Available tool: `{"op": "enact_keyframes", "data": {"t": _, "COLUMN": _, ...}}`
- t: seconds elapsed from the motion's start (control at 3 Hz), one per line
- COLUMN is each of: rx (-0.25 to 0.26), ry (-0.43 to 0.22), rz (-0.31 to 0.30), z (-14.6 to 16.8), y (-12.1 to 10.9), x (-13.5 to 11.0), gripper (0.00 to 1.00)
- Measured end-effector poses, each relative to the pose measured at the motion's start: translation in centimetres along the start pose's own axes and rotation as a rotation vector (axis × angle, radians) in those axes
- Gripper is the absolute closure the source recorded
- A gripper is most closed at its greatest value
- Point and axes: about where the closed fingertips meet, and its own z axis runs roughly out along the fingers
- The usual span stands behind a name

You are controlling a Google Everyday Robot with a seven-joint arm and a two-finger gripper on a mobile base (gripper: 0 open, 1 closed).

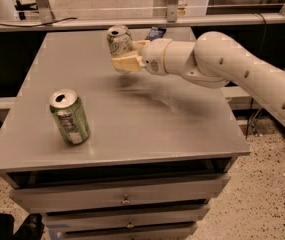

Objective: Move 7up can near rxbar blueberry

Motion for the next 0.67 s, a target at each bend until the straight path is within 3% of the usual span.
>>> {"op": "enact_keyframes", "data": {"t": 0.33, "rx": 0.184, "ry": 0.041, "rz": -0.001, "z": -8.1, "y": -1.0, "x": -0.9, "gripper": 1.0}}
{"op": "enact_keyframes", "data": {"t": 0.67, "rx": 0.213, "ry": 0.051, "rz": -0.011, "z": -9.7, "y": -1.1, "x": -1.0, "gripper": 1.0}}
